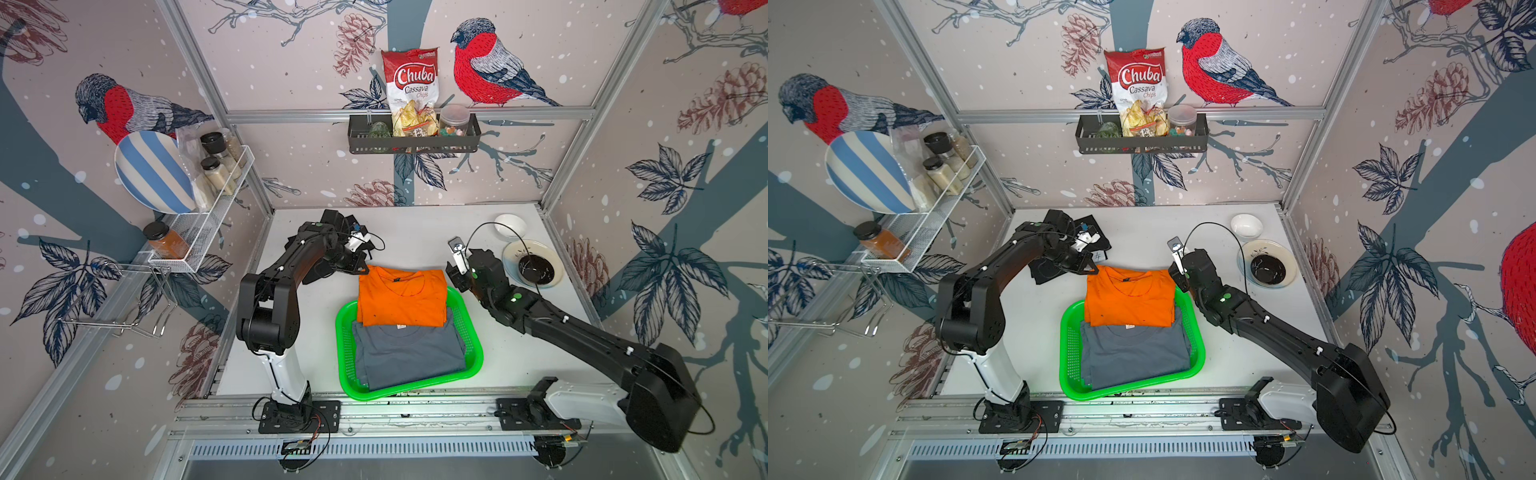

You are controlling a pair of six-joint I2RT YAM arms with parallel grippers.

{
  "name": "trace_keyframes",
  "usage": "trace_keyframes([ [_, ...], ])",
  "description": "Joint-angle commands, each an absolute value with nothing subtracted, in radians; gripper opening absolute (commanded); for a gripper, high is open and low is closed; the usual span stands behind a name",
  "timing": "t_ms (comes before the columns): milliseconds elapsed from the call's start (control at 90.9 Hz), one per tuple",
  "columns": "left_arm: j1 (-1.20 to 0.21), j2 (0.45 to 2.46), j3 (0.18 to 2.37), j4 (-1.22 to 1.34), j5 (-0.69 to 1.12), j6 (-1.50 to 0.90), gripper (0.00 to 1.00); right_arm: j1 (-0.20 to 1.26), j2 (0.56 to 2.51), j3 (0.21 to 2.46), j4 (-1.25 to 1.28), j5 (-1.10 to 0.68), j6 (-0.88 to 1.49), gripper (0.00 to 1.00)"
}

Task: Put the folded t-shirts into the basket
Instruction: Adjust the T-shirt in the bin.

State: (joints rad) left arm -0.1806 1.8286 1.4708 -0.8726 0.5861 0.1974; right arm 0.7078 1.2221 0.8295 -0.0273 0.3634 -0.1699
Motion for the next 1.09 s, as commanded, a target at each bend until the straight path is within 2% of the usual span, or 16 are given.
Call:
trace_keyframes([
  [0, -0.178, 1.83, 1.478, -0.849, 0.6, 0.19, 0.0, 0.666, 1.189, 0.849, -0.145, 0.171, 0.092, 0.71],
  [198, -0.177, 1.833, 1.479, -0.847, 0.609, 0.187, 0.0, 0.47, 1.212, 0.912, -0.335, -0.274, 0.245, 0.71],
  [374, -0.161, 1.841, 1.482, -0.854, 0.64, 0.19, 0.0, 0.365, 1.411, 1.025, -0.391, -0.644, 0.306, 0.74],
  [583, -0.142, 1.848, 1.481, -0.868, 0.675, 0.197, 0.0, 0.328, 1.672, 1.197, -0.448, -0.692, 0.235, 0.78],
  [693, -0.141, 1.856, 1.476, -0.869, 0.678, 0.196, 0.0, 0.338, 1.822, 1.312, -0.501, -0.73, 0.218, 0.75],
  [825, -0.141, 1.868, 1.473, -0.868, 0.679, 0.193, 0.0, 0.355, 1.995, 1.431, -0.598, -0.857, 0.202, 0.73],
  [1078, -0.135, 1.874, 1.456, -0.861, 0.676, 0.197, 0.0, 0.357, 2.047, 1.415, -0.529, -1.082, 0.252, 0.74],
])
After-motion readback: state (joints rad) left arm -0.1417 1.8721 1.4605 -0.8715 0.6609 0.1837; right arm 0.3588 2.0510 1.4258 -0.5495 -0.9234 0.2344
